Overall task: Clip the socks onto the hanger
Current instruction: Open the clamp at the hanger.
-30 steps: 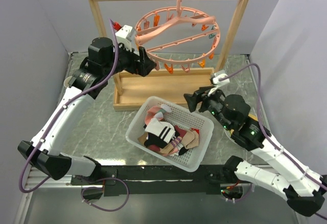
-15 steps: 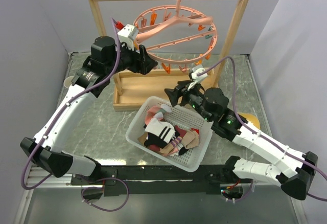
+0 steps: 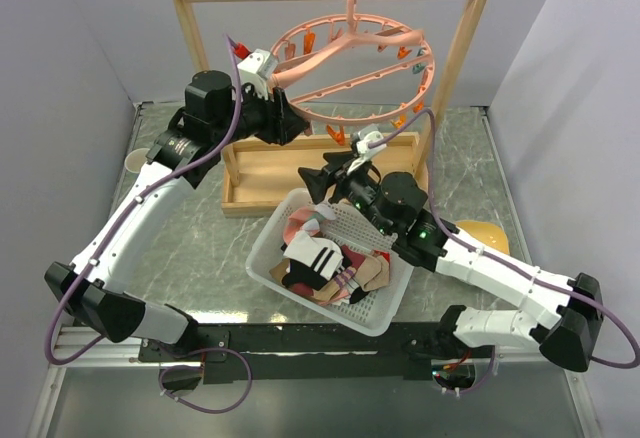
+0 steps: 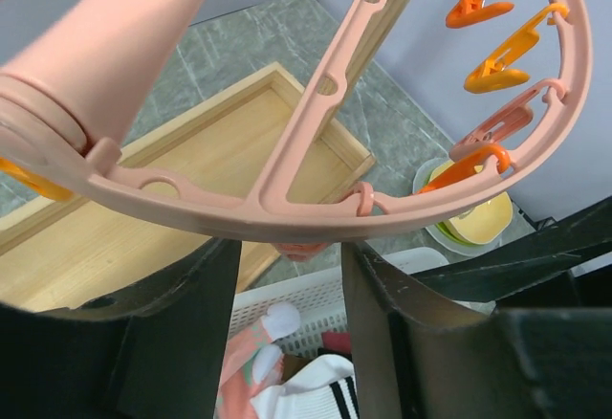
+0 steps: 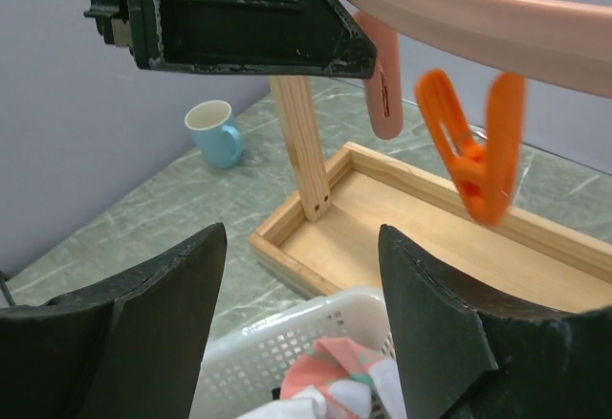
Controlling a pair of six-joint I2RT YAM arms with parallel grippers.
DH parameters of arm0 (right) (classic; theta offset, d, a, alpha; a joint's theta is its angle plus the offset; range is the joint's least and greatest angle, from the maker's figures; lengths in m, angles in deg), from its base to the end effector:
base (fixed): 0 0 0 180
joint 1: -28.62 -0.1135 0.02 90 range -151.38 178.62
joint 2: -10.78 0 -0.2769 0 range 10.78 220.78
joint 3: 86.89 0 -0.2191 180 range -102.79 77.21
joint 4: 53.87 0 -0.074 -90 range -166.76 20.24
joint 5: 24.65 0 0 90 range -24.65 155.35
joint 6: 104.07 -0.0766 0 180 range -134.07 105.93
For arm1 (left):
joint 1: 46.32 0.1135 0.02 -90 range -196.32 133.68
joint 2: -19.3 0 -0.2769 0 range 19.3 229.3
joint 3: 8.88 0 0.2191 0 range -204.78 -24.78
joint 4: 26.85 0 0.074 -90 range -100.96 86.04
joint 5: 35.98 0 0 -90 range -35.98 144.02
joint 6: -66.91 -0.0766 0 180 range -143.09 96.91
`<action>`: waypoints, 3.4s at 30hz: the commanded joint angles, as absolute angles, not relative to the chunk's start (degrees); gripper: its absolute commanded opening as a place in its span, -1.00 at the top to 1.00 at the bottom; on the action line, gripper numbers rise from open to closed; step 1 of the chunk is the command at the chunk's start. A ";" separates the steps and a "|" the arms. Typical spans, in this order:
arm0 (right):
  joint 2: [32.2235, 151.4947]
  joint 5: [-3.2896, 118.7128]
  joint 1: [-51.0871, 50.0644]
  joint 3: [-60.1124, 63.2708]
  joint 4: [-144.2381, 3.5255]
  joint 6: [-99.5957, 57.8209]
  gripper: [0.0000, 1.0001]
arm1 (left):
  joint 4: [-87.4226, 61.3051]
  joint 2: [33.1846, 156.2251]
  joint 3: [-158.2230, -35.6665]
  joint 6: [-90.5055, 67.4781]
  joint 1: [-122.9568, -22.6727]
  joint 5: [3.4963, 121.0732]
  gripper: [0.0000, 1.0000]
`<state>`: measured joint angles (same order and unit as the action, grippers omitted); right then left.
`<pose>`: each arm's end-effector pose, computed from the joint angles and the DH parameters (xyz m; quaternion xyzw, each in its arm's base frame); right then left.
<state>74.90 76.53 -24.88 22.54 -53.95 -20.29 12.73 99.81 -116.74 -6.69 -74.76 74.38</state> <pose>0.1696 0.2042 0.4038 -0.1996 0.6370 0.3130 0.6756 0.2612 -0.1718 0.4564 0.1907 0.7503 -0.3628 0.5187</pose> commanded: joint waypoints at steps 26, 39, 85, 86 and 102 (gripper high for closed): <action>85.84 75.38 -17.88 13.76 -39.70 -13.98 -0.10 | 11.19 95.68 -118.64 -4.64 -75.32 78.46 0.16; 84.87 71.07 -17.88 13.84 -40.58 -15.22 0.24 | 11.28 95.15 -117.59 -4.28 -75.23 78.46 0.15; 83.99 71.24 -17.35 14.81 -44.89 -14.95 0.52 | 9.79 98.83 -118.55 -1.21 -75.23 79.07 0.18; 83.90 71.15 -17.53 15.07 -44.71 -14.86 0.47 | 9.96 99.01 -118.82 -1.30 -75.32 78.20 0.25; 79.51 72.47 -16.56 19.47 -44.01 -13.02 -0.46 | 10.93 99.72 -120.75 -2.44 -75.41 75.03 0.78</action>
<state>82.79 70.96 -17.67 18.47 -45.82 -14.32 12.46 101.32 -118.44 -1.47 -75.13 75.50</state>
